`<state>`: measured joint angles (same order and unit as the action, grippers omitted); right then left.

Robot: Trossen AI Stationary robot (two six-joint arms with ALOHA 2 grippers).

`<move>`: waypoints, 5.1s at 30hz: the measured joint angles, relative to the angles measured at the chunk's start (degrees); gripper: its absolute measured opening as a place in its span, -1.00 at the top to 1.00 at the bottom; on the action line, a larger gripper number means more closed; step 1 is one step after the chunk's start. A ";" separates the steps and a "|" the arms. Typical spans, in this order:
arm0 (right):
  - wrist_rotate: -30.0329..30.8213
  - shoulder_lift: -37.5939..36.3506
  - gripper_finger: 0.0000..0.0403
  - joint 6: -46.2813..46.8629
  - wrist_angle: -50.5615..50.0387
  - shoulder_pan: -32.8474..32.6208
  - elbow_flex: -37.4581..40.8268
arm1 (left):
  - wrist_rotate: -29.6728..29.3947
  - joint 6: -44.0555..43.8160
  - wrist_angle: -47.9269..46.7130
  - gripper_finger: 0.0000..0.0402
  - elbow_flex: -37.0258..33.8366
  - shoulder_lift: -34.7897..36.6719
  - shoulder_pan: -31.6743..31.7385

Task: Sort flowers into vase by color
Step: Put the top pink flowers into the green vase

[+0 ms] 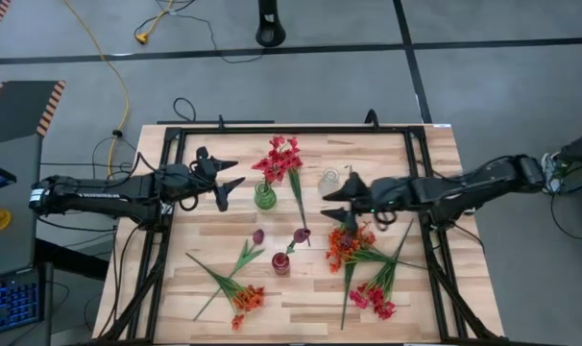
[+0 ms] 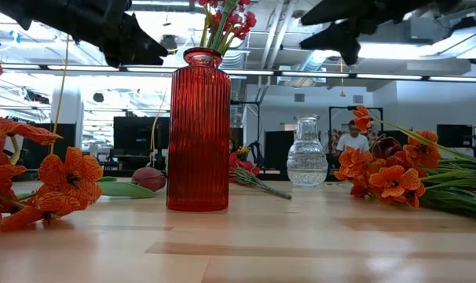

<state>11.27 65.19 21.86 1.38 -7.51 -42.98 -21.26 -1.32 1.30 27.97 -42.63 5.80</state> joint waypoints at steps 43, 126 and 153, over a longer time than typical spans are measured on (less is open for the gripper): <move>9.68 46.21 0.07 21.82 -26.10 4.94 -28.37 | 3.55 -1.31 -5.03 -0.17 0.00 -3.60 0.02; 13.99 43.34 0.90 24.62 -28.85 6.11 -32.72 | 4.87 -1.14 -4.71 -0.17 0.00 -4.61 -0.17; 28.11 19.20 0.90 17.75 -42.31 8.50 -32.76 | 4.85 -1.00 -4.35 -0.17 0.00 -4.59 -0.16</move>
<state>39.38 84.39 39.61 -40.93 0.99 -75.75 -16.40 -2.32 -3.05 27.97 -47.22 5.64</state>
